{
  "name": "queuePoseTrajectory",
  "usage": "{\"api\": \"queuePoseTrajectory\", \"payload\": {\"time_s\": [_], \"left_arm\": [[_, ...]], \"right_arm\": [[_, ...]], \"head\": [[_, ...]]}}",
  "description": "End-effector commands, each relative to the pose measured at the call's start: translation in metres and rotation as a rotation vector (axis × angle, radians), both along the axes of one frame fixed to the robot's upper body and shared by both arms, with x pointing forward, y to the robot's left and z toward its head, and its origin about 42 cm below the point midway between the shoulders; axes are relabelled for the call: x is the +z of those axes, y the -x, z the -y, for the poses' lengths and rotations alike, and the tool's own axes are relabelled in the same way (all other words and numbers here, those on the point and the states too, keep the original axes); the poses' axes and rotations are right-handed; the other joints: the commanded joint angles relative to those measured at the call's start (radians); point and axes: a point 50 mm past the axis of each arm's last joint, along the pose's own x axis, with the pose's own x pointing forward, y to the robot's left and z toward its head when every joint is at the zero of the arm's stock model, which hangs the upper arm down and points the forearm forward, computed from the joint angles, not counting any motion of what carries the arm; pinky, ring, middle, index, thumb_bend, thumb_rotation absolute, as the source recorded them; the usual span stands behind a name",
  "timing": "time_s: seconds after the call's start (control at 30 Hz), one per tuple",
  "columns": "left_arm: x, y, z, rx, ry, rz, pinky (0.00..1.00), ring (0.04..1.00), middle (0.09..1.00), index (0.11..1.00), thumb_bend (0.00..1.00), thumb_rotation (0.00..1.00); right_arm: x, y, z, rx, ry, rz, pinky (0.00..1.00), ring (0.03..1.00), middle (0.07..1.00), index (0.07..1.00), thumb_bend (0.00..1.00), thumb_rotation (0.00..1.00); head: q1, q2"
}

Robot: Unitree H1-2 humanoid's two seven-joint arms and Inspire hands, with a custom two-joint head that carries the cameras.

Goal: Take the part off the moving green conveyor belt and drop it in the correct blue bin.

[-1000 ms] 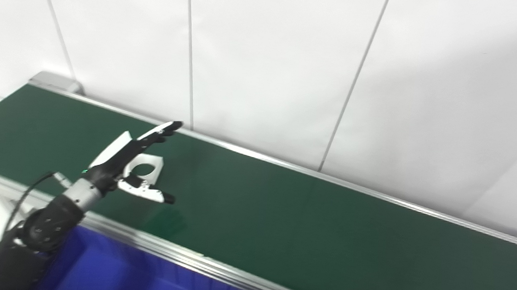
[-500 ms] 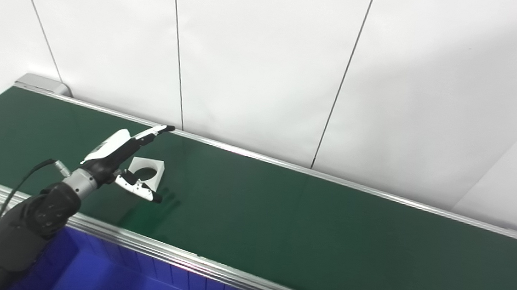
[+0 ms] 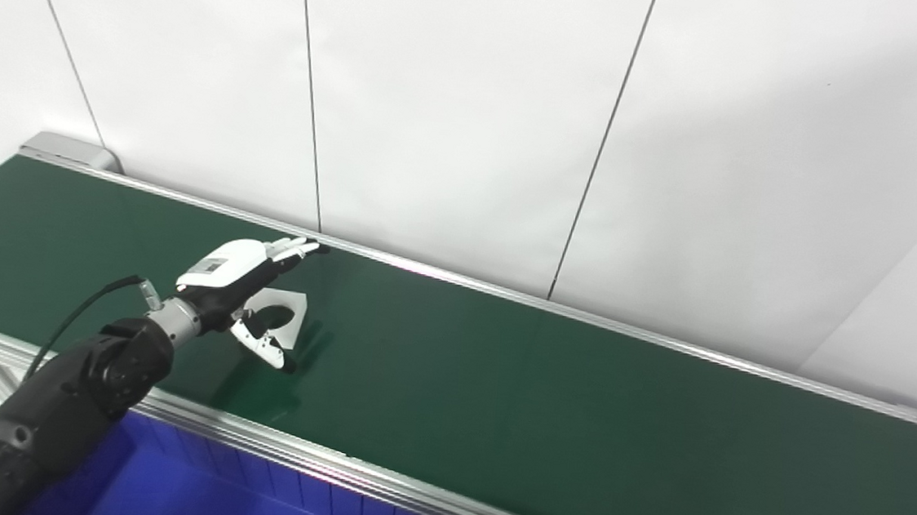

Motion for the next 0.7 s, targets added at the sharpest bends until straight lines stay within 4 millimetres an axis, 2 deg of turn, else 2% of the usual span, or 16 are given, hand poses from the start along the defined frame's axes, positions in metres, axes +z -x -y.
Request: {"api": "queuePoseTrajectory", "payload": {"time_s": [0.0,0.3,0.5,0.57,0.6,0.63,0.67], "left_arm": [[0.030,-0.019,-0.006,0.015,-0.051,0.089,1.00,1.000,0.997,0.951,0.91,0.14],[0.026,-0.027,0.001,0.031,-0.140,0.023,1.00,1.000,1.000,0.962,0.89,0.14],[0.024,-0.029,0.004,0.052,-0.136,-0.008,1.00,0.992,0.992,0.945,0.83,0.04],[0.023,-0.029,0.006,0.064,-0.109,-0.025,0.91,0.936,0.967,0.926,0.80,0.01],[0.022,-0.029,0.008,0.069,-0.095,-0.032,0.76,0.862,0.928,0.895,0.78,0.00],[0.021,-0.029,0.010,0.072,-0.064,-0.041,0.66,0.788,0.889,0.870,0.76,0.00],[0.020,-0.028,0.012,0.074,-0.043,-0.047,0.53,0.658,0.821,0.830,0.73,0.00]], "right_arm": [[0.011,0.000,0.001,0.011,-0.022,0.069,0.65,0.720,0.777,0.834,0.83,0.17],[0.014,0.002,0.003,0.007,-0.033,0.067,0.65,0.733,0.787,0.841,0.81,0.16],[0.014,0.003,0.005,0.007,-0.025,0.072,0.66,0.734,0.784,0.843,0.80,0.16],[0.014,0.003,0.006,0.006,-0.030,0.072,0.66,0.736,0.785,0.844,0.79,0.17],[0.014,0.003,0.006,0.005,-0.034,0.073,0.66,0.734,0.785,0.843,0.79,0.16],[0.015,0.003,0.006,0.005,-0.031,0.073,0.66,0.733,0.785,0.844,0.79,0.16],[0.016,0.003,0.006,0.005,-0.028,0.072,0.66,0.733,0.786,0.846,0.79,0.16]], "head": [[0.009,0.001],[0.045,0.006],[0.061,0.011],[0.062,0.013],[0.062,0.013],[0.062,0.015],[0.062,0.015]]}}
